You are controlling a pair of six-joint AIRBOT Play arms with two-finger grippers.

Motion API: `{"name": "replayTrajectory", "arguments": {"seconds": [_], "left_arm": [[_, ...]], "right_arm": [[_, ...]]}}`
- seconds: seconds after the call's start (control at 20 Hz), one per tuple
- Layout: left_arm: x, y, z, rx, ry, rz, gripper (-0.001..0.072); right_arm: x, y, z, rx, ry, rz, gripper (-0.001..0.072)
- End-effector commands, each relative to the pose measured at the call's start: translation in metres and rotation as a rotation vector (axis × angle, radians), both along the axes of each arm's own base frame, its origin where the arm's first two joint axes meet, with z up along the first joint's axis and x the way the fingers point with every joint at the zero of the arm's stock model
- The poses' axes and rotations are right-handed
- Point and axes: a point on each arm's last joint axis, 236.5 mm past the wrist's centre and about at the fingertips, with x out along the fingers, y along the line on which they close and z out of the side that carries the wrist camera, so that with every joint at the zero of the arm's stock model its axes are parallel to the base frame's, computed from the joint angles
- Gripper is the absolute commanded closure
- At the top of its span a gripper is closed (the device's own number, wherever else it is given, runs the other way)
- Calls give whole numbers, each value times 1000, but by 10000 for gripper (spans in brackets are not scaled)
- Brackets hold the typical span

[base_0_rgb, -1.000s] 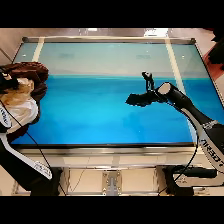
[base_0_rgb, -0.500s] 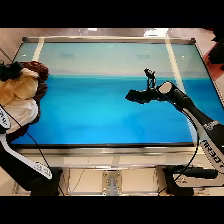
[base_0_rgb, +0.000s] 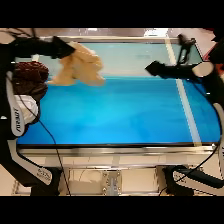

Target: Fold the shirts.

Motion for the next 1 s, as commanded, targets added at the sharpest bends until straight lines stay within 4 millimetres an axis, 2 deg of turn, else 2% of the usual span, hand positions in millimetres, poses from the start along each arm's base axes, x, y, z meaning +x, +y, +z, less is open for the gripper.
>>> {"name": "replayTrajectory", "arguments": {"seconds": [0.0,0.05,0.1,0.15,0.25,0.35,0.4,0.5,0.55,0.6,0.65,0.75,0.85,0.95], "left_arm": [[-70,-121,-26,134,-60,-255,694],[-81,-142,-51,236,-81,-284,693],[-89,-152,-76,342,-93,-298,693],[-92,-154,-101,459,-95,-297,693],[-81,-133,-150,720,-70,-226,693],[-63,-98,-181,909,-41,-137,693],[-53,-80,-190,982,-31,-92,693],[-31,-44,-193,1093,-29,35,690],[-23,-32,-189,1124,-38,84,542],[-16,-24,-183,1147,-58,109,174],[-9,-18,-174,1161,-83,137,-9],[1,-10,-154,1172,-130,187,-5],[4,-5,-143,1179,-156,208,-5],[4,6,-139,1218,-156,223,-4]], "right_arm": [[-8,-59,52,-49,-109,-111,208],[-13,-72,50,-77,-97,-129,208],[-17,-82,44,-106,-72,-138,208],[-21,-90,36,-138,-41,-140,208],[-29,-100,17,-207,15,-136,208],[-32,-98,-6,-204,67,-125,207],[-35,-97,-22,-202,99,-116,207],[-39,-87,-60,-156,169,-99,207],[-40,-79,-78,-102,198,-98,207],[-39,-65,-92,-51,204,-81,207],[-34,-51,-104,5,189,-70,207],[-17,-26,-126,80,159,-70,207],[-1,-6,-158,104,177,-67,207],[15,-4,-203,113,223,-120,207]]}}
